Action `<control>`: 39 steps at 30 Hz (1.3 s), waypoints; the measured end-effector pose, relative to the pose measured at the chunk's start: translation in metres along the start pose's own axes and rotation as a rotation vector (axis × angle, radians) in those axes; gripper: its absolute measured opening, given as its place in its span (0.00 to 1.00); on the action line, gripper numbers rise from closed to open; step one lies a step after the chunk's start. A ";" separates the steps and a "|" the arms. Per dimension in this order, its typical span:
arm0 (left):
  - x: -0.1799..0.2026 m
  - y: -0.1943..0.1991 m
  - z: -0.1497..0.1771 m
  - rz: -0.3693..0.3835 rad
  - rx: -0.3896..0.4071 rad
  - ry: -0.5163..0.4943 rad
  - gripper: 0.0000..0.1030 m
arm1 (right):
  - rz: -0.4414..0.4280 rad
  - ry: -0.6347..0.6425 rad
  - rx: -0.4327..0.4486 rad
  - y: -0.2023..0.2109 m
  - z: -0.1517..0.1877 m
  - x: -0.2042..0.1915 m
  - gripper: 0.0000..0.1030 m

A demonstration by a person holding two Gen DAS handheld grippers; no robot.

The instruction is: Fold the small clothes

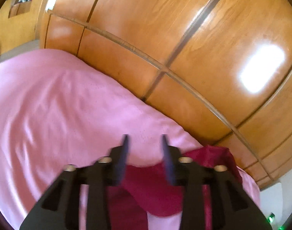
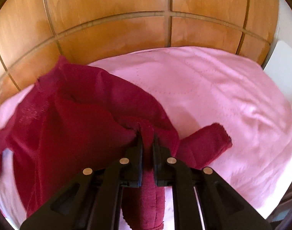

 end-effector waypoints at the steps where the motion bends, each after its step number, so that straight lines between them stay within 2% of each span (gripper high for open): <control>1: 0.007 0.003 0.014 0.048 -0.030 -0.002 0.44 | 0.010 0.016 -0.002 -0.003 -0.001 0.000 0.07; 3: 0.023 0.008 0.043 0.148 -0.117 -0.022 0.44 | 0.026 0.037 -0.008 -0.009 -0.001 -0.001 0.07; 6: 0.060 0.018 0.111 0.311 -0.276 -0.066 0.44 | 0.023 0.030 -0.014 -0.009 0.000 0.000 0.07; 7: 0.081 0.020 0.147 0.388 -0.362 -0.073 0.44 | 0.020 0.029 -0.014 -0.007 0.001 0.000 0.07; 10: 0.121 0.021 0.217 0.481 -0.518 -0.111 0.44 | 0.007 0.031 -0.014 -0.002 -0.001 0.000 0.07; 12: 0.142 0.015 0.256 0.496 -0.599 -0.119 0.44 | 0.003 0.043 -0.013 0.002 -0.002 0.000 0.07; 14: 0.158 0.013 0.289 0.529 -0.689 -0.065 0.44 | 0.002 0.056 -0.011 0.003 -0.001 -0.001 0.07; 17: 0.178 0.006 0.315 0.518 -0.695 -0.086 0.44 | 0.006 0.082 -0.019 0.003 0.001 -0.004 0.07; 19: 0.177 -0.001 0.326 0.473 -0.700 -0.087 0.19 | 0.000 0.081 -0.020 0.005 0.000 -0.005 0.07; 21: 0.174 0.000 0.323 0.471 -0.686 -0.073 0.11 | -0.013 0.083 -0.007 0.013 -0.004 -0.004 0.07; 26: 0.164 0.050 0.266 0.564 -0.532 -0.188 0.10 | -0.089 0.097 0.042 0.054 -0.013 -0.004 0.07; 29: 0.139 0.087 0.215 0.585 -0.448 -0.253 0.09 | -0.198 0.108 0.045 0.088 -0.005 -0.008 0.07; 31: 0.119 0.109 0.190 0.578 -0.417 -0.296 0.09 | -0.275 0.145 0.030 0.111 0.012 -0.017 0.07; 35: 0.074 0.146 0.163 0.505 -0.400 -0.386 0.09 | -0.459 0.180 -0.087 0.144 0.068 -0.044 0.07; 38: 0.032 0.149 0.170 0.394 -0.426 -0.414 0.09 | -0.582 0.203 -0.220 0.155 0.127 -0.074 0.07; 39: 0.009 0.145 0.179 0.335 -0.447 -0.410 0.09 | -0.588 0.217 -0.243 0.154 0.139 -0.080 0.07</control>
Point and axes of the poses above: each gripper's, at about its wrist camera, not at the fingertips, and y roughly against the way its jaws point, x to its right, z to its underside, the point moved 3 cm from there along -y, roughly the way its jaws point, and after that the axes turned 11 degrees about x, right-handed, at the moved point
